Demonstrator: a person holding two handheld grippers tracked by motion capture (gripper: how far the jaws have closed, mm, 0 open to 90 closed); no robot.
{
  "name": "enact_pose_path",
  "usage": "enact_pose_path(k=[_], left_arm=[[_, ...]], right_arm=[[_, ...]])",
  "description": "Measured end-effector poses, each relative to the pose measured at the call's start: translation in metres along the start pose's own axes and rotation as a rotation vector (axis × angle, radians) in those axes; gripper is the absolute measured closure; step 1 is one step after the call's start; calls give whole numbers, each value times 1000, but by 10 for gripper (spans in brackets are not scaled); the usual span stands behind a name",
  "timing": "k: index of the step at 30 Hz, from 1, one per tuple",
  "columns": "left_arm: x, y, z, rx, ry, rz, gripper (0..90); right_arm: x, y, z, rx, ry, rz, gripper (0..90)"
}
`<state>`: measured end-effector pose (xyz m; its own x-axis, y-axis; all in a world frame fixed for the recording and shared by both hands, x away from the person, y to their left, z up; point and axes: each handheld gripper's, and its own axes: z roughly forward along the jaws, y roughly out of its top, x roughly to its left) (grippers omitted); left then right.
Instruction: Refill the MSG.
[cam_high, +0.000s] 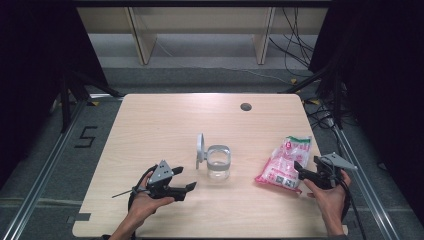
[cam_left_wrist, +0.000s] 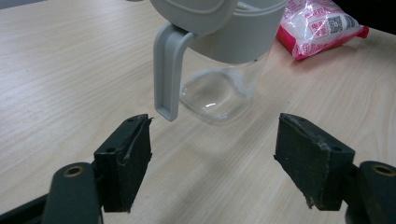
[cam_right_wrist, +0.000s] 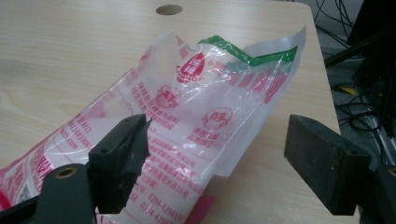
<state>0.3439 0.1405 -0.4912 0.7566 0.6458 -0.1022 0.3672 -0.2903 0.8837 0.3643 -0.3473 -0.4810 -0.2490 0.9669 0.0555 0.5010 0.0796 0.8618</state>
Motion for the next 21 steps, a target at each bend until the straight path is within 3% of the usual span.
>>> enact_pose_path(k=[1,8,11,16,18,19,21], left_arm=[[0,0,1,1,-1,-5,263],[0,-1,2,-2,4,-10,263],[1,-1,2,8,-3,0,264],[-1,-2,3,3,-2,-13,264],[-1,-2,3,8,0,-7,265],[0,-1,3,7,-3,5,265],[1,-2,3,2,-9,9,266]], right_arm=[[-1,0,2,10,4,22,210],[-5,0,17,25,30,12,203],[-6,0,21,34,26,50,191],[-12,4,35,55,36,26,188],[-11,5,36,86,36,60,209],[-13,4,40,60,64,40,222],[-13,4,43,74,78,43,249]])
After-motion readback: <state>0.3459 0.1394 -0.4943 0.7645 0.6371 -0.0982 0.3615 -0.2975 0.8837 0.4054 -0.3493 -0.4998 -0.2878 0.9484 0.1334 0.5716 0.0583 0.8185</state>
